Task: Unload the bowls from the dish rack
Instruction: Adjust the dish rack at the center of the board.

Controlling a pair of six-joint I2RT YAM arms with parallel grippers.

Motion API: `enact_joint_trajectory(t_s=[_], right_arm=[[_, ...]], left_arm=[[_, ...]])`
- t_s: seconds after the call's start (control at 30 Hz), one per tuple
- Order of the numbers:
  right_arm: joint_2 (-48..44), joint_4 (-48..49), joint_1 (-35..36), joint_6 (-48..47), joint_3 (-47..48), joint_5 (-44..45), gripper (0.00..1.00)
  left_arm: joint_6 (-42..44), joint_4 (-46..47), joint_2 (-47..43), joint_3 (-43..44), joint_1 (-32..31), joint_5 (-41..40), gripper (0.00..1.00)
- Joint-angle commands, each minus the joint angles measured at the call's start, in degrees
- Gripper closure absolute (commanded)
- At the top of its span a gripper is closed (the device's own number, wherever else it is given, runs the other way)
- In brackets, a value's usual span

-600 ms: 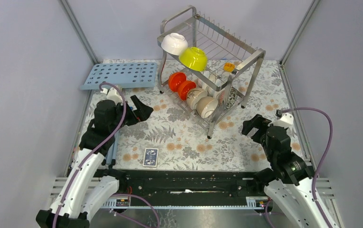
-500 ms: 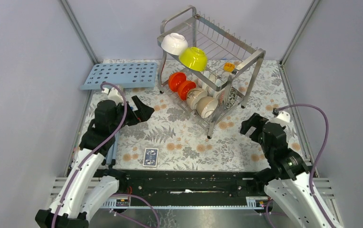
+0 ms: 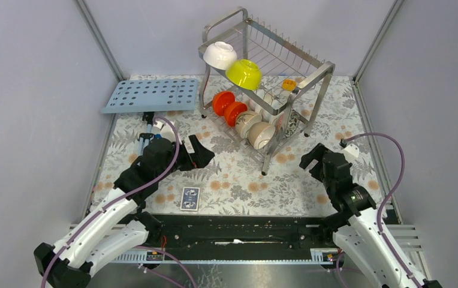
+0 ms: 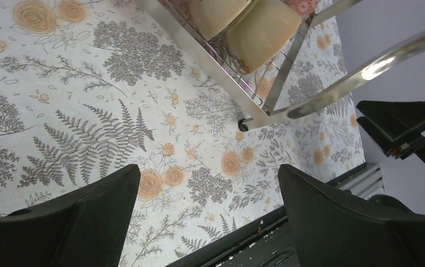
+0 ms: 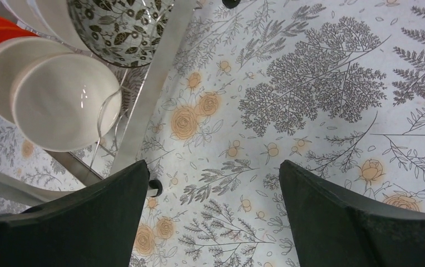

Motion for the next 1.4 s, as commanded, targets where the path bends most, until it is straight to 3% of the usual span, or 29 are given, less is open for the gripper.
enact_joint_trajectory(t_s=[0.0, 0.33, 0.53, 0.83, 1.03, 1.37], right_arm=[[-1.3, 3.9, -3.5, 1.3, -2.7, -4.8, 0.09], [-8.2, 15.7, -4.5, -9.6, -7.5, -32.7, 0.15], [-4.2, 26.7, -4.4, -9.2, -8.4, -42.5, 0.20], [1.4, 41.1, -2.9, -7.0, -10.2, -42.4, 0.27], [8.7, 48.7, 0.6, -5.7, -9.7, -40.2, 0.37], [15.7, 49.8, 7.6, -6.0, -7.5, -28.3, 0.48]], left_arm=[[-2.4, 3.7, -2.0, -0.8, -0.2, -3.5, 0.01], [-4.8, 9.5, -3.0, -6.0, -0.2, -1.6, 0.01], [-5.9, 11.9, -0.8, -6.3, -0.2, 0.5, 0.01], [-5.7, 10.9, -2.2, -6.5, -0.2, -0.7, 0.01], [-5.5, 9.9, -2.5, -6.4, -0.2, -0.9, 0.01], [-4.5, 7.3, -4.4, -6.4, -0.2, -3.0, 0.01]])
